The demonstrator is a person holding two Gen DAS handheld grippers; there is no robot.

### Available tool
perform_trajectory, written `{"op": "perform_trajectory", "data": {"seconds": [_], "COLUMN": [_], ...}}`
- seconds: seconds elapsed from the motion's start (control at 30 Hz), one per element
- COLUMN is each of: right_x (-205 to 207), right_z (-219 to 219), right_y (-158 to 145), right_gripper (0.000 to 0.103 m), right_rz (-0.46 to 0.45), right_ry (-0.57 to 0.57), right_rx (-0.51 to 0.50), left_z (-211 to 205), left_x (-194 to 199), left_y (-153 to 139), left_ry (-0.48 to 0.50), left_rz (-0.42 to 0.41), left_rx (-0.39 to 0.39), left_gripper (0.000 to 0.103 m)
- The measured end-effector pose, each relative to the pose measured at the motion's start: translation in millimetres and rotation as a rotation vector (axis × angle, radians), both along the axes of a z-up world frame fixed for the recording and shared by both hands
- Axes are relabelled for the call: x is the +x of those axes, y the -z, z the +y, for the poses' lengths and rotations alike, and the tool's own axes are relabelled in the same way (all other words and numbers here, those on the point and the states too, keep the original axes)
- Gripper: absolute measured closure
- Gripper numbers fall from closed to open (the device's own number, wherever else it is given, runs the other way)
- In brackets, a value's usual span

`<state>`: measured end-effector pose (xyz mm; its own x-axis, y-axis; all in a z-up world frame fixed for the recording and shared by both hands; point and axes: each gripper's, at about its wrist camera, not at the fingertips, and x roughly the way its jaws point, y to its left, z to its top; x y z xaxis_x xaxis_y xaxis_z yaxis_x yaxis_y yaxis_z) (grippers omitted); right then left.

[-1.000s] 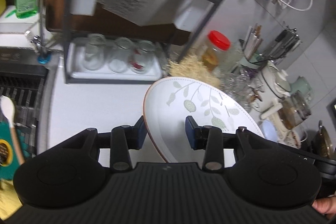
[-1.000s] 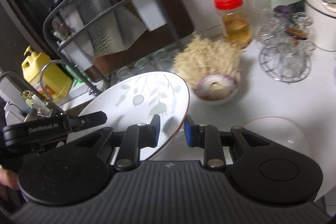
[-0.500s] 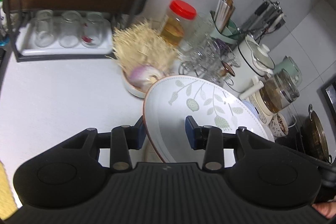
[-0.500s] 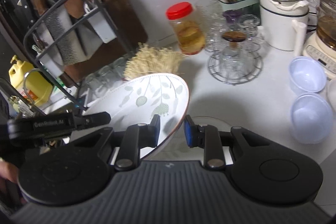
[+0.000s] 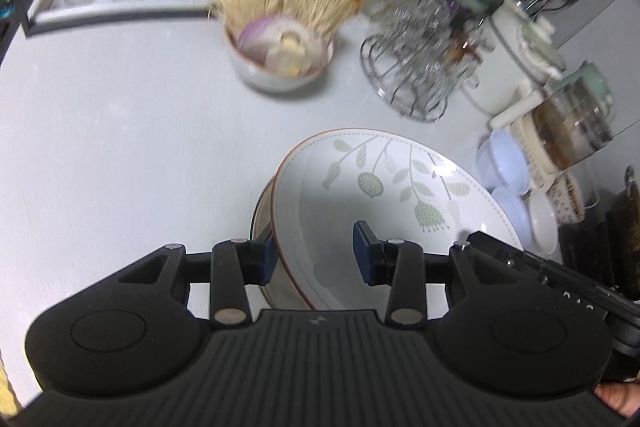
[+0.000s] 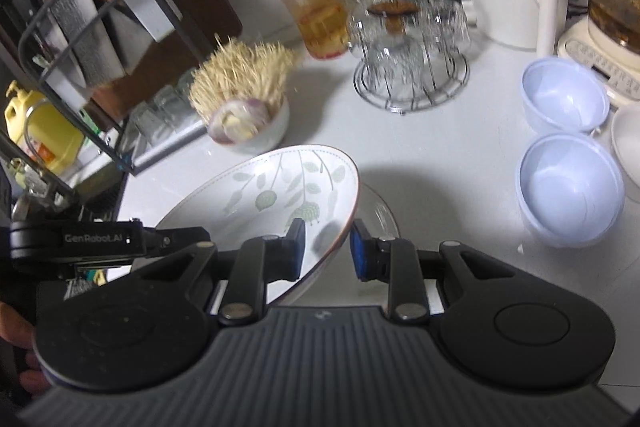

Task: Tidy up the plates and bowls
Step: 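Lower the smaller white plate onto the stacked plates with both grippers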

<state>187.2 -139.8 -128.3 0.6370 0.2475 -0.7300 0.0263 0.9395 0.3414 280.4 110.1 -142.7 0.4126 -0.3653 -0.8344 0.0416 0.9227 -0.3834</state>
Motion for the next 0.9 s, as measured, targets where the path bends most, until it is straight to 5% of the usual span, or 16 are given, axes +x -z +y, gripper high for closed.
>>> {"op": "perform_trajectory", "data": {"seconds": [0.53, 0.9], "right_x": [8.3, 25.0], "right_z": [-13.1, -17.8], "right_y": [44.4, 49.6], "right_gripper": [0.075, 0.076], "right_rz": [0.065, 0.054], "right_ry": [-0.074, -0.109], "right_rx": [-0.049, -0.055], "left_z": [-26.2, -22.3], "left_x": [-8.4, -6.2], "left_y": [40.1, 44.7], "left_ry": [-0.018, -0.071], "left_rz": [0.103, 0.168], "left_rx": [0.081, 0.019], "left_gripper": [0.060, 0.059]}}
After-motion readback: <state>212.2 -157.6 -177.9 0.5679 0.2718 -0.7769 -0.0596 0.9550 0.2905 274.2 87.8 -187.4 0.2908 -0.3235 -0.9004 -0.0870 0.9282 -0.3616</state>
